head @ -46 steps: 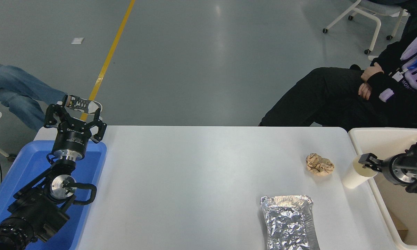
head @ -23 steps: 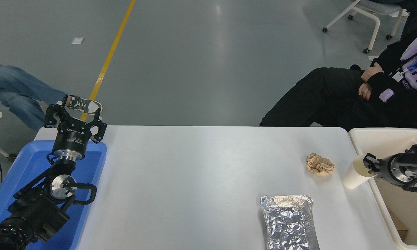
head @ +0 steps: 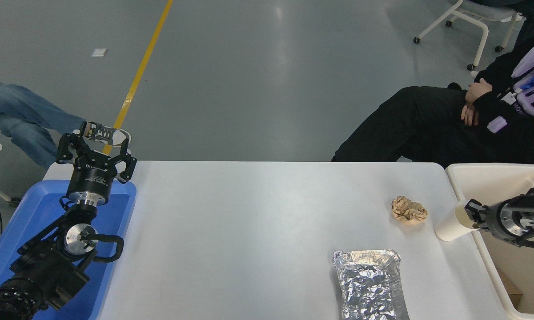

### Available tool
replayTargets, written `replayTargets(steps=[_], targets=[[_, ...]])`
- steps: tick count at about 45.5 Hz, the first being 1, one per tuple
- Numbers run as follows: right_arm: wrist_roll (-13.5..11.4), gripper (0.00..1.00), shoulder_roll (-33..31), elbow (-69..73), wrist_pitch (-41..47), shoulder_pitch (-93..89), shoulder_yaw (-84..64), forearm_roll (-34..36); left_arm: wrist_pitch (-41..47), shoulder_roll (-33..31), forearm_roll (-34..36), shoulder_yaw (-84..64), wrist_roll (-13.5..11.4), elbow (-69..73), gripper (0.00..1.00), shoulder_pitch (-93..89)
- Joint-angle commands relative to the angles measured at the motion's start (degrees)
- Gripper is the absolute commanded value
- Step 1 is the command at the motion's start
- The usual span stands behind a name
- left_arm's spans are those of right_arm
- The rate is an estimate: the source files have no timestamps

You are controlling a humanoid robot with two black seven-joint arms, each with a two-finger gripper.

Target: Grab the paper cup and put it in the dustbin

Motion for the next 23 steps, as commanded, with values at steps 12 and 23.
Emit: replayTargets(steps=[12, 23], targets=[[0.4, 0.0, -3.2, 21.2, 12.2, 30.2, -16.6, -1.9, 0.0, 0.0, 0.0, 0.0, 0.0, 0.0, 0.99, 0.0], [0.3, 0.0, -2.9, 22.1, 33.3, 45.3, -19.9, -2.5, 0.0, 0.0, 0.0, 0.0, 0.0, 0.0, 0.99, 0.0]])
